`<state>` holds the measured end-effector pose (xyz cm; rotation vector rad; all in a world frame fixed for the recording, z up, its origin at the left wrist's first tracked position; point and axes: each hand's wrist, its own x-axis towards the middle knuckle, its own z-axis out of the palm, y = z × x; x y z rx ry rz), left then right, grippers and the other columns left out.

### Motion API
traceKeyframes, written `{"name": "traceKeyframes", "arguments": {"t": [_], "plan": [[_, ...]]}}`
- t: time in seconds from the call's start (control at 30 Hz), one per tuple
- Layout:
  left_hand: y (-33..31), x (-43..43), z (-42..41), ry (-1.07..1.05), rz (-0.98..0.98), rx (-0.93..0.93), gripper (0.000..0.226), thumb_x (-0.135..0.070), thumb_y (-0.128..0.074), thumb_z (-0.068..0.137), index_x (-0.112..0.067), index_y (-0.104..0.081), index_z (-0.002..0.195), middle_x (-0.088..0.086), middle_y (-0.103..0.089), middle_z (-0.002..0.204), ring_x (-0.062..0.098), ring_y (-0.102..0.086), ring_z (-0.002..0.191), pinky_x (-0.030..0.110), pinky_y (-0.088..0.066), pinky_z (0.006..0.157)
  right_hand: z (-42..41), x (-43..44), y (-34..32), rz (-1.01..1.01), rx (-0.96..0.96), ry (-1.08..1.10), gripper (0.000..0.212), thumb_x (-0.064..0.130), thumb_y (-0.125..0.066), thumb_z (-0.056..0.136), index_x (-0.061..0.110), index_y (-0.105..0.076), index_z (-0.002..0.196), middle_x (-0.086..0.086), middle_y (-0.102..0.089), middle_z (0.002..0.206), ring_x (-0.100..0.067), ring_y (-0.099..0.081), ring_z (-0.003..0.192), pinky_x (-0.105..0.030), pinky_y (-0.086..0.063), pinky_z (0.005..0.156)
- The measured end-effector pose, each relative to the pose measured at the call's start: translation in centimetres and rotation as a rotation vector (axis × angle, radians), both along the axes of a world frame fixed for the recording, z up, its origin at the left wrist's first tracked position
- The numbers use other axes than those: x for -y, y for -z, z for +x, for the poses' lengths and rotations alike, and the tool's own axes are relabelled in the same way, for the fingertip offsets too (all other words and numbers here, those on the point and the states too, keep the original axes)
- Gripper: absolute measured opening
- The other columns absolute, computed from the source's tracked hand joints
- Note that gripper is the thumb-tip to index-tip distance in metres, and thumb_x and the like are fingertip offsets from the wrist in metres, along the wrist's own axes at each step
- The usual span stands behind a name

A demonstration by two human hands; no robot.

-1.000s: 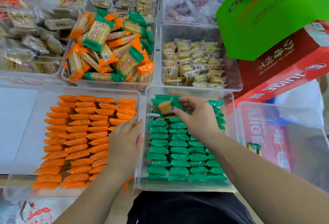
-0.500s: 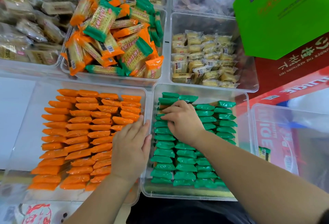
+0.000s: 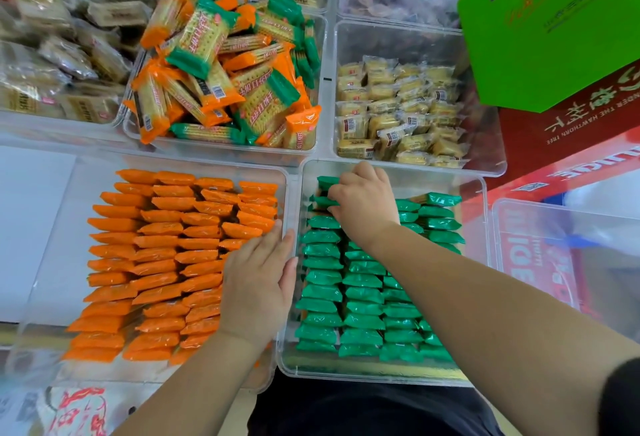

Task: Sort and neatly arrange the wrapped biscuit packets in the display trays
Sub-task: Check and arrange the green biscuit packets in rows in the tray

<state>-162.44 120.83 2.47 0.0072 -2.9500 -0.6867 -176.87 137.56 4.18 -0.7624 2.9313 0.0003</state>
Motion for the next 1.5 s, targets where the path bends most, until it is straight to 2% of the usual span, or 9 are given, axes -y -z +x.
{"name": "traceKeyframes", "arguments": {"t": [0.27, 0.37, 0.43, 0.57, 0.67, 0.97, 1.07, 1.23, 1.5], "plan": [[-1.5, -0.2, -0.2, -0.011, 0.010, 0.125, 0.047, -0.035, -0.039, 0.099, -0.013, -0.067, 0.129, 0.009, -0.063, 0.135, 0.031, -0.061, 0.118, 0.049, -0.051, 0.094, 2.2, -2.9, -4.1, -0.418, -0.013, 0.193, 0.017, 0.028, -0.080, 0.083, 0.016, -0.074, 0.093, 0.002, -0.071, 0.090, -0.024, -0.060, 0.091, -0.038, -0.050, 0.081], [-3.1, -0.3, -0.7, -0.062, 0.054, 0.178, 0.037, -0.032, -0.056, 0.097, -0.016, -0.067, 0.128, 0.005, -0.063, 0.136, 0.029, -0.055, 0.123, 0.048, -0.044, 0.101, 4.4, -5.5, -6.8, -0.701, 0.140, 0.411, 0.017, 0.026, -0.082, 0.082, 0.018, -0.071, 0.092, 0.008, -0.070, 0.085, -0.010, -0.063, 0.078, -0.019, -0.050, 0.073], [-4.6, -0.7, -0.9, -0.116, 0.117, 0.170, 0.037, -0.033, -0.065, 0.094, -0.017, -0.067, 0.128, 0.001, -0.061, 0.135, 0.023, -0.051, 0.124, 0.040, -0.038, 0.105, 6.1, -7.0, -8.2, -0.925, 0.354, 0.572, 0.021, 0.027, -0.084, 0.079, 0.017, -0.071, 0.092, 0.003, -0.074, 0.085, -0.016, -0.069, 0.080, -0.028, -0.056, 0.076], [-10.5, -3.1, -0.5, -0.294, 0.773, 0.282, 0.017, -0.029, -0.063, 0.097, -0.026, -0.070, 0.113, -0.018, -0.071, 0.107, -0.005, -0.059, 0.098, 0.022, -0.049, 0.089, 10.2, -8.3, -11.3, -1.316, 0.615, 0.781, 0.036, 0.034, -0.084, 0.066, 0.013, -0.065, 0.089, -0.011, -0.074, 0.086, -0.021, -0.067, 0.082, -0.034, -0.047, 0.069], [-12.9, -4.7, 0.8, -0.325, 1.163, 0.384, 0.016, -0.014, -0.064, 0.095, -0.022, -0.074, 0.105, -0.007, -0.077, 0.097, 0.009, -0.070, 0.091, 0.026, -0.054, 0.076, 12.8, -8.5, -13.1, -1.442, 0.718, 0.830, 0.031, 0.030, -0.079, 0.066, 0.017, -0.059, 0.086, -0.014, -0.072, 0.087, -0.021, -0.065, 0.085, -0.032, -0.042, 0.068], [-15.2, -4.6, 4.1, -0.409, 1.442, 0.383, 0.045, -0.032, -0.084, 0.055, -0.008, -0.078, 0.093, 0.025, -0.072, 0.105, 0.050, -0.062, 0.108, 0.065, -0.047, 0.100, 15.5, -9.7, -14.5, -1.551, 0.913, 0.793, 0.043, 0.025, -0.090, 0.059, 0.014, -0.058, 0.087, -0.009, -0.074, 0.085, -0.016, -0.069, 0.078, -0.024, -0.051, 0.063], [-15.6, -4.0, 5.0, -0.414, 1.473, 0.401, 0.023, -0.028, -0.083, 0.059, -0.012, -0.075, 0.073, 0.038, -0.063, 0.109, 0.044, -0.061, 0.096, 0.066, -0.046, 0.099, 16.0, -10.1, -14.4, -1.548, 0.998, 0.748, 0.062, 0.033, -0.100, 0.046, 0.011, -0.062, 0.089, -0.017, -0.070, 0.093, -0.018, -0.068, 0.079, -0.024, -0.054, 0.061], [-15.8, -3.3, 5.9, -0.354, 1.597, 0.467, 0.013, -0.016, -0.065, 0.076, -0.006, -0.068, 0.085, 0.018, -0.073, 0.099, 0.029, -0.068, 0.091, 0.036, -0.057, 0.075, 16.4, -10.6, -14.4, -1.620, 1.144, 0.676, 0.036, 0.032, -0.097, 0.057, 0.017, -0.070, 0.076, -0.011, -0.059, 0.084, -0.018, -0.057, 0.074, -0.026, -0.054, 0.064], [-17.6, -3.4, 6.7, -0.346, 1.539, 0.452, 0.007, -0.017, -0.070, 0.073, -0.011, -0.074, 0.072, 0.032, -0.067, 0.109, 0.040, -0.057, 0.101, 0.065, -0.040, 0.104, 17.4, -9.4, -14.2, -1.591, 1.234, 0.862, 0.010, 0.012, -0.067, 0.081, 0.015, -0.067, 0.071, -0.005, -0.064, 0.072, -0.010, -0.056, 0.055, -0.022, -0.049, 0.053]]}}
